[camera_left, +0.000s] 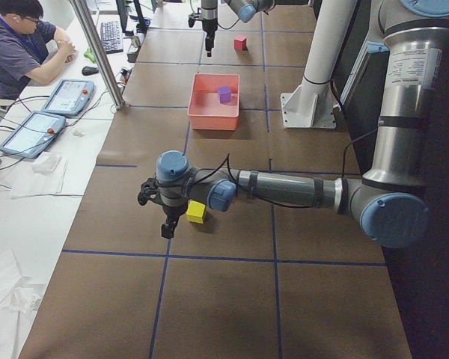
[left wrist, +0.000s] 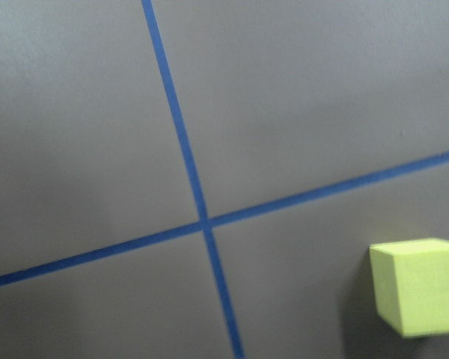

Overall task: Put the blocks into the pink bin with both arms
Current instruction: 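Lower the left gripper onto the yellow-green cube while the right gripper withdraws, then carry the yellow-green cube into the pink bin with the left gripper and release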

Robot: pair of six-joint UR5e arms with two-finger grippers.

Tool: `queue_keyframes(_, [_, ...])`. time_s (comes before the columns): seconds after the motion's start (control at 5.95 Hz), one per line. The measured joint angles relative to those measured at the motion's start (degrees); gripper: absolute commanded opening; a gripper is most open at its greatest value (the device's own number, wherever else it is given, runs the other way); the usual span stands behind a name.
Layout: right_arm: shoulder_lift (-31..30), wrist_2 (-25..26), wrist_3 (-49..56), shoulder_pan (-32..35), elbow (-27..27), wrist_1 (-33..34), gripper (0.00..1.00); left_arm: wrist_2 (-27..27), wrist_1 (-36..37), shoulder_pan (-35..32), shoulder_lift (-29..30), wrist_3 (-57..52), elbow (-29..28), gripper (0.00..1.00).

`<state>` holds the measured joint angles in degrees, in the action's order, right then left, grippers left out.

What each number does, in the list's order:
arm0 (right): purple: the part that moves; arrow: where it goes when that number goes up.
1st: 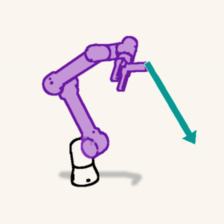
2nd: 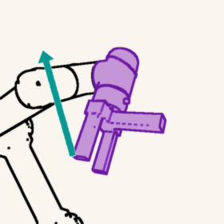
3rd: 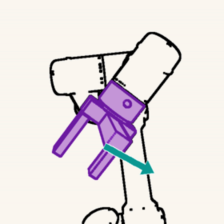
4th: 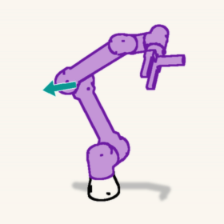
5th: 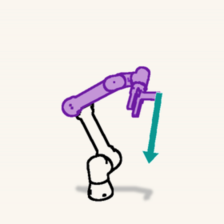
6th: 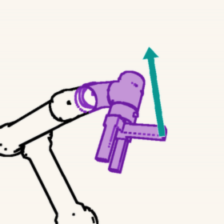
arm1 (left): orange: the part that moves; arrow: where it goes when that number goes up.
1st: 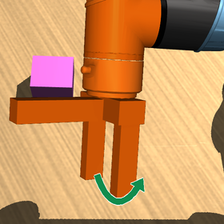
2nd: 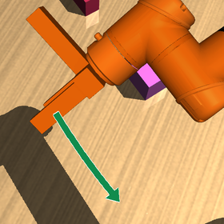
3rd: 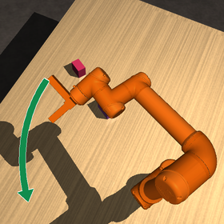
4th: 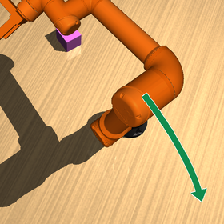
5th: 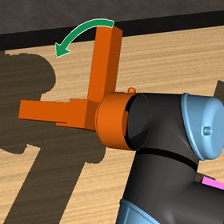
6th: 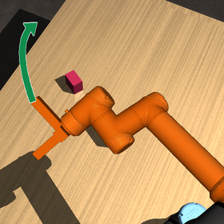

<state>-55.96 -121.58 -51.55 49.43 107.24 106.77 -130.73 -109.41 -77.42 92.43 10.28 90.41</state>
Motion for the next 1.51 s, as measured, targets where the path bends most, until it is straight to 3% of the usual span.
queue_keyframes(0.67, [-17.9, -6.1, 37.1, 15.5, 4.1, 0.4, 1.0, 0.4, -12.3, 12.0, -1.3, 18.2, -0.9, 1.0])
queue_keyframes(1.18, [-21.3, -6.7, 41.5, 17.3, 4.1, 0.3, 1.0, 2.5, -13.3, 16.4, -1.2, 19.3, -3.9, 1.0])
queue_keyframes(1.34, [-21.7, -6.7, 41.5, 17.3, 4.1, 0.3, 1.0, 3.0, -13.3, 17.5, -0.8, 19.3, -5.2, 0.9])
queue_keyframes(1.51, [-21.9, -6.7, 41.5, 17.3, 4.2, 0.3, 1.0, 3.2, -13.3, 18.2, -0.6, 19.3, -6.0, 0.59])
